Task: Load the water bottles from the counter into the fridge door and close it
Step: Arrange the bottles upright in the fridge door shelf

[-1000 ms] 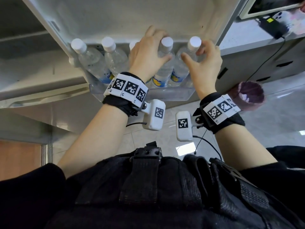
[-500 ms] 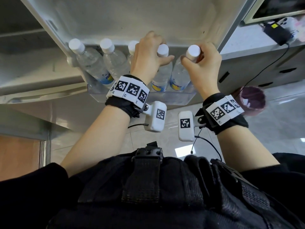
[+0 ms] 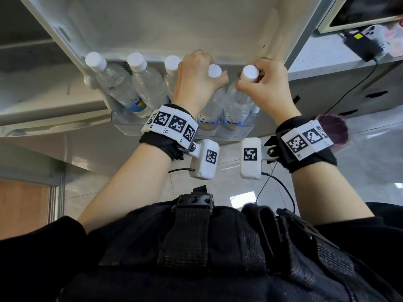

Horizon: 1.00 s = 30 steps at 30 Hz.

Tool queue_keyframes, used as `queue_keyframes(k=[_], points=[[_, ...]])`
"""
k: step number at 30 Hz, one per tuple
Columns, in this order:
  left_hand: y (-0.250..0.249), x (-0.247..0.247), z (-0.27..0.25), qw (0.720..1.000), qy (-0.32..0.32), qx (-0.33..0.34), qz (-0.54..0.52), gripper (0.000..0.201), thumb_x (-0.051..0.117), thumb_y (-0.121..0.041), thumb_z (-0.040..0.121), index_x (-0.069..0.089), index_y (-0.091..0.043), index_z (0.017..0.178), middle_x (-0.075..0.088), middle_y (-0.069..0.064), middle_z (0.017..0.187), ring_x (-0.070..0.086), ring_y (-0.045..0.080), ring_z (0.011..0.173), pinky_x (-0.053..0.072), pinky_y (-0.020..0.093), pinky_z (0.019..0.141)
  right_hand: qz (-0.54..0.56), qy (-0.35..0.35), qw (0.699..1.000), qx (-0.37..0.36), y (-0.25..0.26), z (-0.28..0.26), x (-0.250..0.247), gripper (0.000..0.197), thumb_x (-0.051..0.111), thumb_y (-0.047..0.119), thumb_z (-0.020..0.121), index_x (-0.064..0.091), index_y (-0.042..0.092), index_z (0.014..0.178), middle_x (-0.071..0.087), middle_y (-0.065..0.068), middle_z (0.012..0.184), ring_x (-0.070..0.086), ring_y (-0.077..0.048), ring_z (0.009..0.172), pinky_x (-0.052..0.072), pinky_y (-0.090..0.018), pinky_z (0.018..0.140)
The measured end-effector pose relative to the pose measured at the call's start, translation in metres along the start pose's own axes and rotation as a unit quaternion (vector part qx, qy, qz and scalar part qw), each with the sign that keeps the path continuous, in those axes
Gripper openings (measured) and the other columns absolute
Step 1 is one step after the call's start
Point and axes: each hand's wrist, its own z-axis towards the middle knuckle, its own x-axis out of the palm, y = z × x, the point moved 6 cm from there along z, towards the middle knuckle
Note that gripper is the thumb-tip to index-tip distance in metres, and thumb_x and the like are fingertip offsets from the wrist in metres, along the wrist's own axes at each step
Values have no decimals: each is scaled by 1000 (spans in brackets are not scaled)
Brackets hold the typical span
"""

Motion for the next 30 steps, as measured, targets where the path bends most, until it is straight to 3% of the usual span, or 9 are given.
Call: queue_keyframes(k=[6, 10, 12, 15, 19, 23, 26, 28, 30], points=[[4, -6, -7, 999, -36, -15, -22, 34, 71, -38, 78, 64, -5, 84, 64, 13, 92, 57, 27, 86, 29, 28, 64, -14, -28, 999, 11, 0, -2, 1, 38, 60, 29, 56, 61, -4, 76, 55, -12, 71, 45, -16, 66, 35, -24, 56], [5, -7, -6, 999, -24, -22, -19, 39, 72, -44, 75, 63, -7, 84, 57, 6, 87, 56, 24, 85, 28, 27, 62, -32, -33, 999, 15, -4, -5, 1, 21, 64, 26, 62, 60, 10, 75, 53, -2, 77, 44, -10, 64, 29, -14, 53], [5, -6, -6, 1000, -13, -21, -9, 43, 72, -46, 74, 62, -6, 85, 53, 4, 86, 55, 25, 85, 29, 29, 62, -36, -36, 999, 15, -5, -7, 1, 14, 64, 24, 65, 54, 14, 69, 46, 2, 71, 37, -3, 59, 26, -9, 51], [6, -7, -6, 1000, -7, -24, -7, 44, 73, -46, 74, 61, -6, 83, 54, 5, 84, 56, 27, 83, 37, 33, 64, -31, -20, 999, 6, -3, -9, 2, 27, 61, 24, 64, 36, 20, 54, 33, 9, 61, 31, -2, 55, 26, -12, 48], [5, -6, -8, 999, -10, -37, -11, 39, 69, -44, 75, 59, -8, 85, 66, 11, 88, 59, 32, 82, 51, 38, 67, -39, -5, 999, -3, -2, -6, 1, 34, 59, 27, 63, 52, -6, 66, 38, -2, 60, 33, -12, 58, 23, -22, 50], [4, -5, -11, 999, -9, -43, -6, 34, 65, -43, 78, 53, -13, 85, 67, 9, 86, 58, 30, 80, 48, 36, 65, -26, -14, 1000, 0, -2, -9, 5, 37, 58, 28, 62, 54, -8, 69, 40, -4, 61, 34, -12, 59, 24, -21, 50], [3, -7, -12, 999, 6, -32, -7, 33, 66, -42, 79, 46, -17, 82, 66, 8, 86, 56, 27, 80, 37, 32, 61, -23, -40, 999, 24, -3, -15, 5, 25, 60, 26, 63, 51, 3, 62, 42, -3, 66, 34, -8, 56, 24, -13, 49], [4, -9, -11, 999, 20, -22, -13, 37, 68, -46, 78, 51, -13, 84, 65, 9, 87, 57, 27, 83, 40, 32, 64, -18, -60, 997, 41, -2, -21, 5, 21, 64, 22, 67, 45, 18, 59, 37, 5, 67, 33, -1, 55, 32, -8, 50], [7, -15, -10, 999, 21, -17, -26, 47, 67, -53, 79, 59, -8, 89, 67, 9, 87, 59, 26, 83, 46, 35, 70, -10, -92, 994, 51, 0, -27, 5, 10, 67, 20, 69, 58, 18, 75, 39, 9, 77, 37, 5, 60, 34, -1, 56]])
